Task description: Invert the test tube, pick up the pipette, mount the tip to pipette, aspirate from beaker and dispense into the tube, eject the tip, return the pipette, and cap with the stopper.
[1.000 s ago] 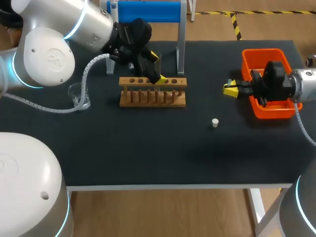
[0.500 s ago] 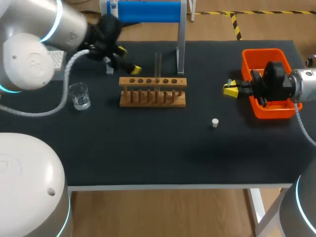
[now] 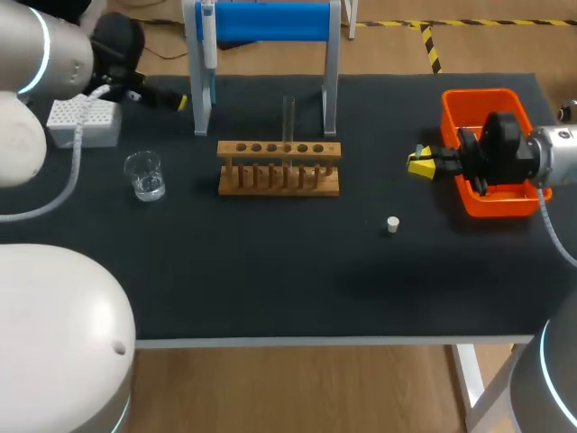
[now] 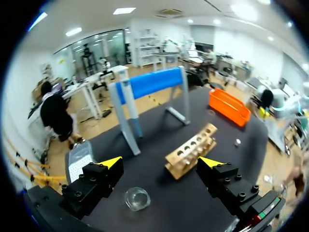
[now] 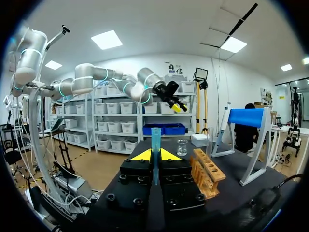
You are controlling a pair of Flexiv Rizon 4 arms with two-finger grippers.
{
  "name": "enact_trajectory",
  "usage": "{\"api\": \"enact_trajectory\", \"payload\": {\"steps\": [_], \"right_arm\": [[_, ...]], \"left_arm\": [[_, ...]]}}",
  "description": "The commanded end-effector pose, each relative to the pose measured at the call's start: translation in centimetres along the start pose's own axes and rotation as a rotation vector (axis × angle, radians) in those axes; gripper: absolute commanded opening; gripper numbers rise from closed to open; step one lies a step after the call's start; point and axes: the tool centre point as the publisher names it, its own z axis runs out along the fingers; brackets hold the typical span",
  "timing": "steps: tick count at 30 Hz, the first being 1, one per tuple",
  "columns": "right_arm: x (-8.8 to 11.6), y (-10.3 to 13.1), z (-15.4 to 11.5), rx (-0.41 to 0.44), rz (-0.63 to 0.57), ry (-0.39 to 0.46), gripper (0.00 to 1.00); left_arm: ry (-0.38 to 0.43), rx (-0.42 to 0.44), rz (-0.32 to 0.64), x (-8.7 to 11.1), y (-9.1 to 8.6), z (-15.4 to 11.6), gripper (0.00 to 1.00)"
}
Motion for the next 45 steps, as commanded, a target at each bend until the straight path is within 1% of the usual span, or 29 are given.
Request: {"api": "enact_trajectory", "payload": {"steps": [1,5,7,15,18,23,30,31,36,38,45], "right_arm": [[0.0,0.0,-0.1,0.0,0.0,0.002,0.0],[0.0,0.0,-0.1,0.0,0.0,0.002,0.0],[0.0,0.0,-0.1,0.0,0.0,0.002,0.0],[0.0,0.0,-0.1,0.0,0.0,0.002,0.0],[0.0,0.0,-0.1,0.0,0.0,0.002,0.0],[0.0,0.0,-0.1,0.0,0.0,0.002,0.0],[0.0,0.0,-0.1,0.0,0.0,0.002,0.0],[0.0,0.0,-0.1,0.0,0.0,0.002,0.0],[0.0,0.0,-0.1,0.0,0.0,0.002,0.0],[0.0,0.0,-0.1,0.0,0.0,0.002,0.0],[0.0,0.0,-0.1,0.0,0.0,0.002,0.0]], "left_arm": [[-0.182,0.035,-0.048,-0.2,-0.3,2.0,1.0],[-0.25,0.07,-0.089,-1.1,-0.8,2.7,1.0],[-0.271,0.097,-0.099,-1.5,-1.2,3.1,1.0],[-0.324,0.162,-0.104,-2.4,-3.6,5.4,1.0],[-0.347,0.192,-0.111,-2.5,-4.2,6.3,1.0],[-0.376,0.212,-0.105,-2.5,-5.1,7.5,1.0],[-0.44,0.269,-0.087,-2.3,-6.6,8.4,1.0],[-0.45,0.265,-0.085,-2.3,-6.8,8.5,1.0],[-0.467,0.297,-0.084,-2.0,-8.1,9.3,1.0],[-0.476,0.295,-0.083,-1.8,-8.5,9.7,1.0],[-0.491,0.32,-0.09,-2.1,-9.7,11.0,1.0]]}}
